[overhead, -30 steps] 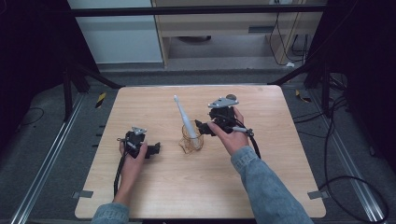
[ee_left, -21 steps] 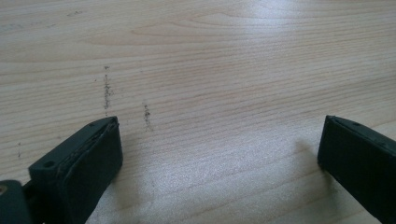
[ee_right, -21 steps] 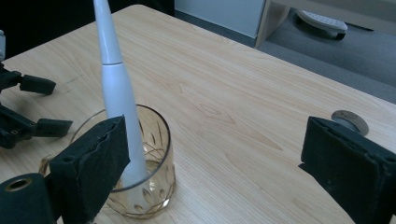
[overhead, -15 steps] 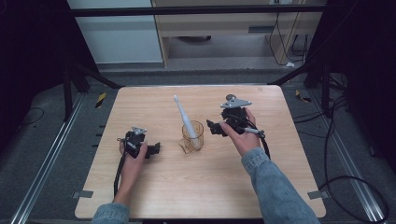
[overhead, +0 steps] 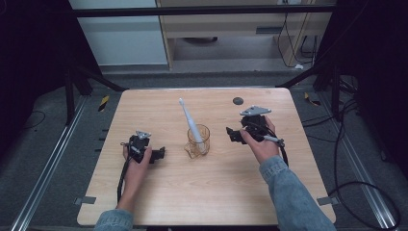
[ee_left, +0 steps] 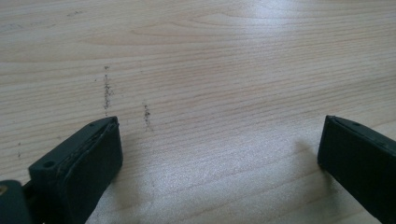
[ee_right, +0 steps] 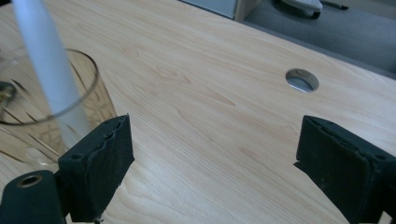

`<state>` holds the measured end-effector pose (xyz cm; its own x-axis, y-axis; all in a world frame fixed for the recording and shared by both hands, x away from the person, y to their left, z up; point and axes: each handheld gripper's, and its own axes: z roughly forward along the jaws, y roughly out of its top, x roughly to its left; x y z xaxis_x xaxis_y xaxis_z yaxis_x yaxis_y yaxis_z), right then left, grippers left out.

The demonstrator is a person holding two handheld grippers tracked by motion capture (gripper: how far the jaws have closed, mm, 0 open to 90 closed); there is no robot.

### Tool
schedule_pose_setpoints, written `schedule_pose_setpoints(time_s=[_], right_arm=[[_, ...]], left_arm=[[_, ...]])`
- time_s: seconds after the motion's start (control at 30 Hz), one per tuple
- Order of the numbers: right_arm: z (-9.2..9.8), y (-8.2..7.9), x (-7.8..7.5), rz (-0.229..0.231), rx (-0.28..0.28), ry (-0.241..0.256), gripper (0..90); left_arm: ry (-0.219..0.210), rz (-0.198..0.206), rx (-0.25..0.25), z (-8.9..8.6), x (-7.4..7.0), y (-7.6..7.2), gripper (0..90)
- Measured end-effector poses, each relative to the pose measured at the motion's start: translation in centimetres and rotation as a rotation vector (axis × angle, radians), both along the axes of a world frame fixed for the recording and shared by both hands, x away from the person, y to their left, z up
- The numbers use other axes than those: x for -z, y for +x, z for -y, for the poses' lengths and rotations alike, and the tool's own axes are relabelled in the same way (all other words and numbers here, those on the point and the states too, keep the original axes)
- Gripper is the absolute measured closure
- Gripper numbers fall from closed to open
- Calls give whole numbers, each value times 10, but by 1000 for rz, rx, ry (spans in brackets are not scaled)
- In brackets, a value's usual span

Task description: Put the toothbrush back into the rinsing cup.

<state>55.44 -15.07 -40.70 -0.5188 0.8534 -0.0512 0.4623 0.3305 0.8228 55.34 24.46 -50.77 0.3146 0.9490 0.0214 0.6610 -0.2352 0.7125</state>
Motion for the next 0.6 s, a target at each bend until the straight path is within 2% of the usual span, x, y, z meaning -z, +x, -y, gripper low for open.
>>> schedule_pose_setpoints(time_s=[0.47, 0.6], right_arm=[[35, 6, 33, -78, 81, -33, 109], [46, 9, 41, -106, 110, 1, 108]], left_arm=[[0, -2, 0, 0, 0, 0, 0], [0, -2, 0, 0, 0, 0, 0]])
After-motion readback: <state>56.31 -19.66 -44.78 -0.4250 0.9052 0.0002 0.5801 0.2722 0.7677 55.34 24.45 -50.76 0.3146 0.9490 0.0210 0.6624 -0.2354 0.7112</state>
